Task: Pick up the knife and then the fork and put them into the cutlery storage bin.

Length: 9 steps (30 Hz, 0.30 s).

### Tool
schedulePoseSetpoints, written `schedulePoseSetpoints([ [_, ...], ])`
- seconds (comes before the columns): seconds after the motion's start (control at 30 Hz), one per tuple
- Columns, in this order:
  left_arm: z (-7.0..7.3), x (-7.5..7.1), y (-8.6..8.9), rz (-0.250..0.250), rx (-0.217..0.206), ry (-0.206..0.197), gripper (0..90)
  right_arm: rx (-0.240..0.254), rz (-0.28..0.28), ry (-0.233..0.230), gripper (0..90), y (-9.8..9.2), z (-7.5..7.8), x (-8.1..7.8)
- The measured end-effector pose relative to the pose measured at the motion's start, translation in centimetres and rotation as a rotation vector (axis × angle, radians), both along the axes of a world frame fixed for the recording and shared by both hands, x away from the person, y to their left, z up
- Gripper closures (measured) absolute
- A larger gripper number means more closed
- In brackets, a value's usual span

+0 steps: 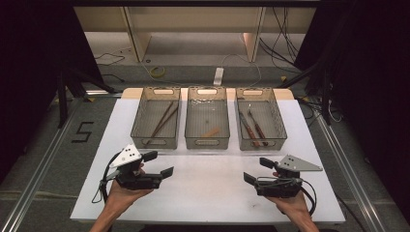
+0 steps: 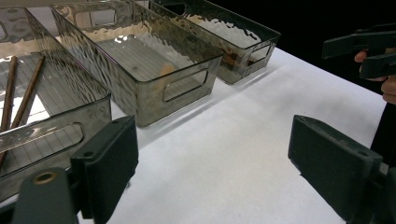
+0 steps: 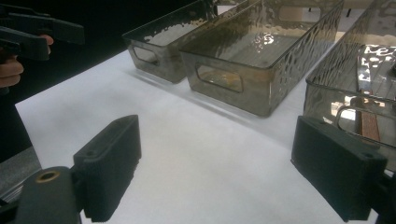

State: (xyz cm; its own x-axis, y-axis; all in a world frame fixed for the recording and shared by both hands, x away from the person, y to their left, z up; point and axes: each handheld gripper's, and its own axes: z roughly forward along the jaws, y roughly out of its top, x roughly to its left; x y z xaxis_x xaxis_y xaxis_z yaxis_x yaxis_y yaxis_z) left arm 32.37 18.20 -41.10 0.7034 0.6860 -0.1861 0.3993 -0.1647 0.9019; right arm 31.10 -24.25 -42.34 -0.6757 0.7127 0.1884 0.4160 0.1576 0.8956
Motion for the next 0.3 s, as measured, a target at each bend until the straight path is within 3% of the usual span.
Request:
schedulePoseSetpoints([
  [0.3,0.00,0.02,0.03,0.001,-0.002,0.001,15.6,-0.008,0.001,-0.006,16.6,0.13,-0.02,-0.03],
])
